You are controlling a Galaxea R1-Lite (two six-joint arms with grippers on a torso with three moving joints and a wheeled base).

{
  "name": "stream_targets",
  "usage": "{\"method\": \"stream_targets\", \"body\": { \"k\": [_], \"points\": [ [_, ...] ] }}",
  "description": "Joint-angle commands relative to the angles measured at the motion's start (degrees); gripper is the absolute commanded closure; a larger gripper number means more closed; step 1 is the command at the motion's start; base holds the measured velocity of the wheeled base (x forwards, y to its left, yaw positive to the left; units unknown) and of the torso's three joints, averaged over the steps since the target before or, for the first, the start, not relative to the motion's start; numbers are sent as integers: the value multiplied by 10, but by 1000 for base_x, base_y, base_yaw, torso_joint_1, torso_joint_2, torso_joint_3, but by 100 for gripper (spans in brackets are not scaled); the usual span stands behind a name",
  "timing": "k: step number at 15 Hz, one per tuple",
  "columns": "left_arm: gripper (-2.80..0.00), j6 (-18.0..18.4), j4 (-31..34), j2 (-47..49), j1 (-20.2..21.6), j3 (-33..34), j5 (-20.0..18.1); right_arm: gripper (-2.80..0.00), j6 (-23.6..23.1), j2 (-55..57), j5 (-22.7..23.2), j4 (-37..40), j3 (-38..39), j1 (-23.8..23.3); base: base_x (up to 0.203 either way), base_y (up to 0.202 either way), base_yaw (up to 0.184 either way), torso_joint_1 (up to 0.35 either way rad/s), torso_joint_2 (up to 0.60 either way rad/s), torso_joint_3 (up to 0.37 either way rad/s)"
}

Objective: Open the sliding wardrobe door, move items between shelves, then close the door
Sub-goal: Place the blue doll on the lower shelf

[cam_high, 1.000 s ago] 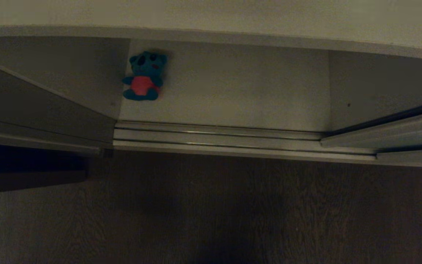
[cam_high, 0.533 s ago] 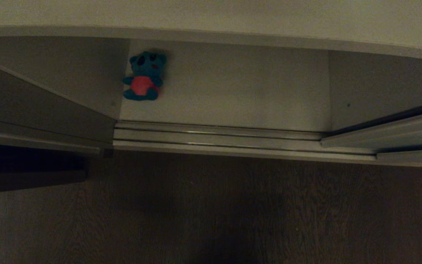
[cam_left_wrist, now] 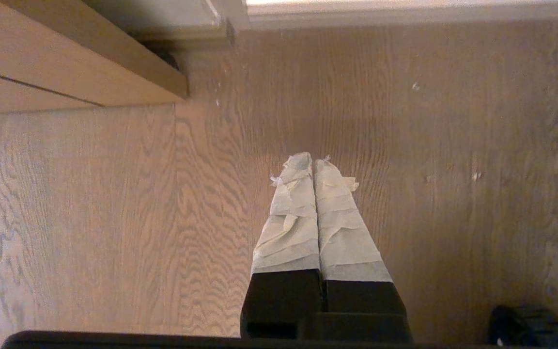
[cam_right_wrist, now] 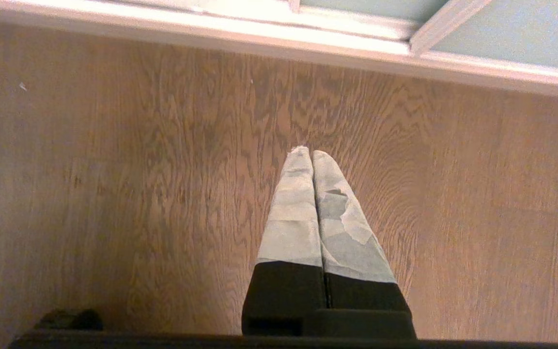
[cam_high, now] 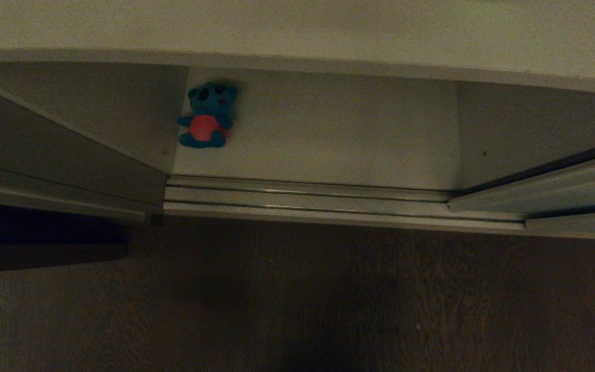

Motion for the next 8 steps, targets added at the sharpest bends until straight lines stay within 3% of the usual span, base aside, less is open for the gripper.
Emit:
{"method": "stream_targets", "body": {
  "k": [1,8],
  "points": [
    [0,-2,0,4,0,-1,0,0,0,0,0,0,0,1,0,0,0,0,5,183],
    [0,-1,1,4,0,0,1,0,0,0,0,0,0,1,0,0,0,2,3,199]
  ]
}}
